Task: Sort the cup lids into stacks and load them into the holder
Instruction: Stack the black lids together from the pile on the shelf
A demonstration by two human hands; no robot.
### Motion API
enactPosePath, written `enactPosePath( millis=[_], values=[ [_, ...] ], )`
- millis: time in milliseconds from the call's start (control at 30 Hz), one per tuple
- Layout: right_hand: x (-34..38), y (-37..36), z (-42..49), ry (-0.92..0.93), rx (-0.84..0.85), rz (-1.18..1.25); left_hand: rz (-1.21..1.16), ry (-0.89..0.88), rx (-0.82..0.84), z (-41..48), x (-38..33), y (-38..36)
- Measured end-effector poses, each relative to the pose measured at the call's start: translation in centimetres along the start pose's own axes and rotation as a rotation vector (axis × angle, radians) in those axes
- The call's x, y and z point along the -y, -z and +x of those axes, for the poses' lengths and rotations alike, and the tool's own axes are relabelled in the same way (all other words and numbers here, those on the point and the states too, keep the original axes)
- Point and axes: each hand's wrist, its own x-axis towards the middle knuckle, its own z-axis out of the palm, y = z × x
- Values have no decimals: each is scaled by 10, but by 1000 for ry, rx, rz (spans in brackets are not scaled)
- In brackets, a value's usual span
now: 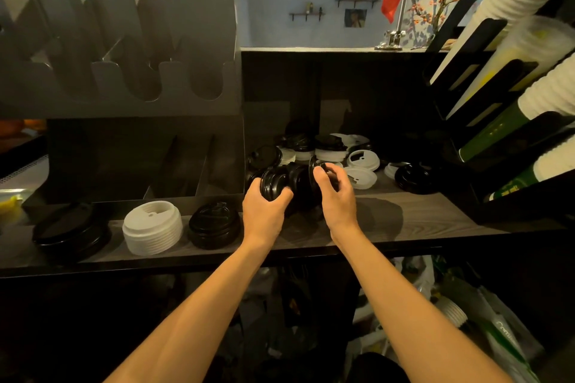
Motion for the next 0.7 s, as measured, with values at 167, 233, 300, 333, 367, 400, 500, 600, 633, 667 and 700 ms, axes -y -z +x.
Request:
enactPosePath(
  millis=[167,233,300,333,367,400,500,600,633,667,700],
  values=[
    [0,13,7,28,7,-110,23,34,47,2,-3,-5],
    [-6,21,15,39,-28,-217,34,44,42,4,0,-7],
    [-14,27,23,-19,-56,-323,18,60,35,8,6,-10],
    [-19,29,26,-54,-64,-368,8,64,31,9,8,-10],
    [-24,29,29,-71,-65,-404,-14,79,20,10,9,-10],
    [-27,28,31,-69,-64,-422,-45,94,5,12,11,-9],
    [-22,23,28,7,-115,-382,-150,136,-14,11,9,-6],
    [-10,18,17,220,-89,-353,-266,181,7,11,6,-3],
    [-6,15,12,307,-25,-373,-309,210,13,12,6,-3],
    [-3,11,8,379,43,-413,-348,219,20,12,3,-3],
    [-3,6,5,429,98,-454,-367,225,28,13,1,-2]
  ],
)
